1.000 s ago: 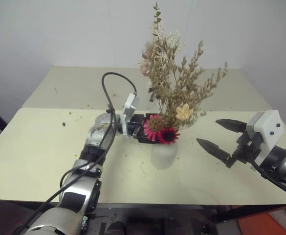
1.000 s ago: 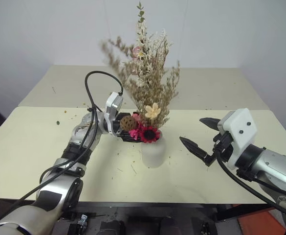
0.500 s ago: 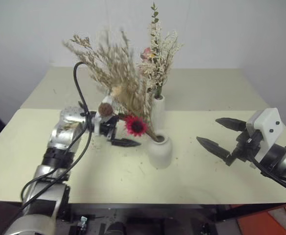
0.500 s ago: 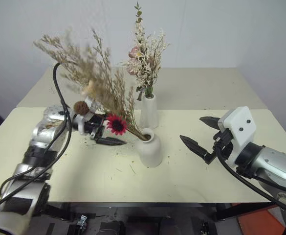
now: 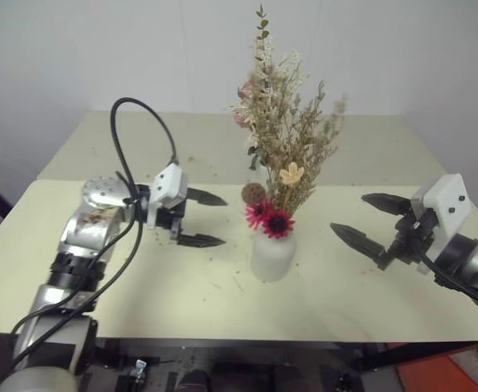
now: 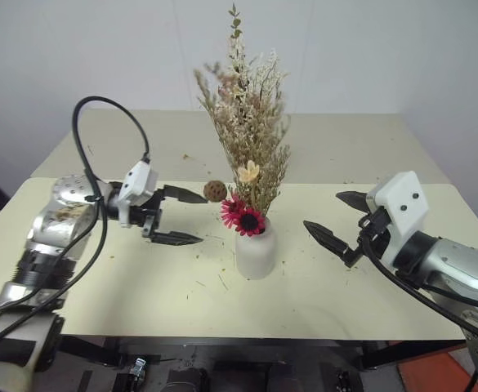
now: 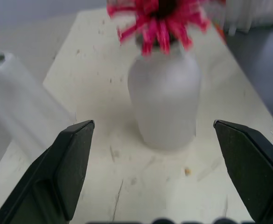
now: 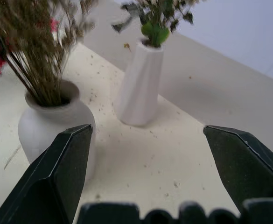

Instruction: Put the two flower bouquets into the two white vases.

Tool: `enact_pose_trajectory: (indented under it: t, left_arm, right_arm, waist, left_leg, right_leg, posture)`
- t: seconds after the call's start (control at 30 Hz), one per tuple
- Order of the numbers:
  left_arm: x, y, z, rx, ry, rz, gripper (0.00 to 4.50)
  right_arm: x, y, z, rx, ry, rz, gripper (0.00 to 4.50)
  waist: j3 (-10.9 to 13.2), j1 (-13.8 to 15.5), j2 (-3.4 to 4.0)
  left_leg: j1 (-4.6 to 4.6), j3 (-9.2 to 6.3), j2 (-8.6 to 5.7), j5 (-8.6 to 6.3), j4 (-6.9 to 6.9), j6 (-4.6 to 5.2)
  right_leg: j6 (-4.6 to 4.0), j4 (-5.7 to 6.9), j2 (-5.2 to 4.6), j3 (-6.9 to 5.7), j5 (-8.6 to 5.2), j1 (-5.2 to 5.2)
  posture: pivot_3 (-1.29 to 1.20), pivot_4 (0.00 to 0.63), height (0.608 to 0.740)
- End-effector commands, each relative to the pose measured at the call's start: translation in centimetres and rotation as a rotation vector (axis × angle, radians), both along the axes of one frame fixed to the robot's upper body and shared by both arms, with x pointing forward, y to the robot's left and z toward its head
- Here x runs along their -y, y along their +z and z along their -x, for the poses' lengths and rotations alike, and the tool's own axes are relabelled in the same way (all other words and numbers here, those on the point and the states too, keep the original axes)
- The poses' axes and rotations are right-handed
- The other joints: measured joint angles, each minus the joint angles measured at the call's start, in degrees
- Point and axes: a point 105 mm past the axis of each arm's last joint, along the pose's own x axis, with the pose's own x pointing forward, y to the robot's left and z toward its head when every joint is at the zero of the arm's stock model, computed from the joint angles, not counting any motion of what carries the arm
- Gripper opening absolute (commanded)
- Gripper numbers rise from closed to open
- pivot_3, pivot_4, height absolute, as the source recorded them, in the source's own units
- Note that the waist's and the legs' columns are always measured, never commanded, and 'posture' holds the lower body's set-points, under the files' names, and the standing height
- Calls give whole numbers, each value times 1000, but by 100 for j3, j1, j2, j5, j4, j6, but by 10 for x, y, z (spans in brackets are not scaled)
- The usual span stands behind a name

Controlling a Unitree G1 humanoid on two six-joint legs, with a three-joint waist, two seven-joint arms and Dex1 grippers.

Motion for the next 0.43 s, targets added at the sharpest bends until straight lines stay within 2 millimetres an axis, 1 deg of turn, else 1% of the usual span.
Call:
enact_pose_trajectory:
  t: [0.03, 0.17, 0.37, 0.43]
  left_arm:
    - [-18, 12, 3, 68, 34, -20, 4484]
    - [-40, 15, 12, 67, 76, -54, 4484]
    - [-60, 28, 23, 83, 134, -66, 4484]
    - [-65, 32, 25, 90, 151, -71, 4484]
  right_arm:
    - [14, 13, 14, 51, 5, 48, 4500]
    - [30, 11, 28, -4, 24, 80, 4500]
    - [49, 9, 41, -50, 51, 121, 4500]
    - [51, 7, 44, -69, 61, 129, 4500]
  waist:
    - [0, 6, 0]
    - [0, 15, 0]
    - [0, -2, -1]
    - [-1, -8, -1]
  left_leg:
    - [0, 0, 0, 0, 0, 0]
    - [-1, 0, 1, 0, 0, 1]
    - [4, 2, 4, 0, 1, 0]
    - [5, 3, 4, -1, 1, 0]
  right_leg:
    - [0, 0, -1, 0, 0, 1]
    - [16, -1, -1, -2, -10, 1]
    - [17, 0, 1, -2, -10, 5]
    - [17, -1, 0, -1, -11, 6]
  posture:
    - [0, 150, 740]
    - [0, 150, 740]
    - [0, 150, 740]
    - [0, 150, 740]
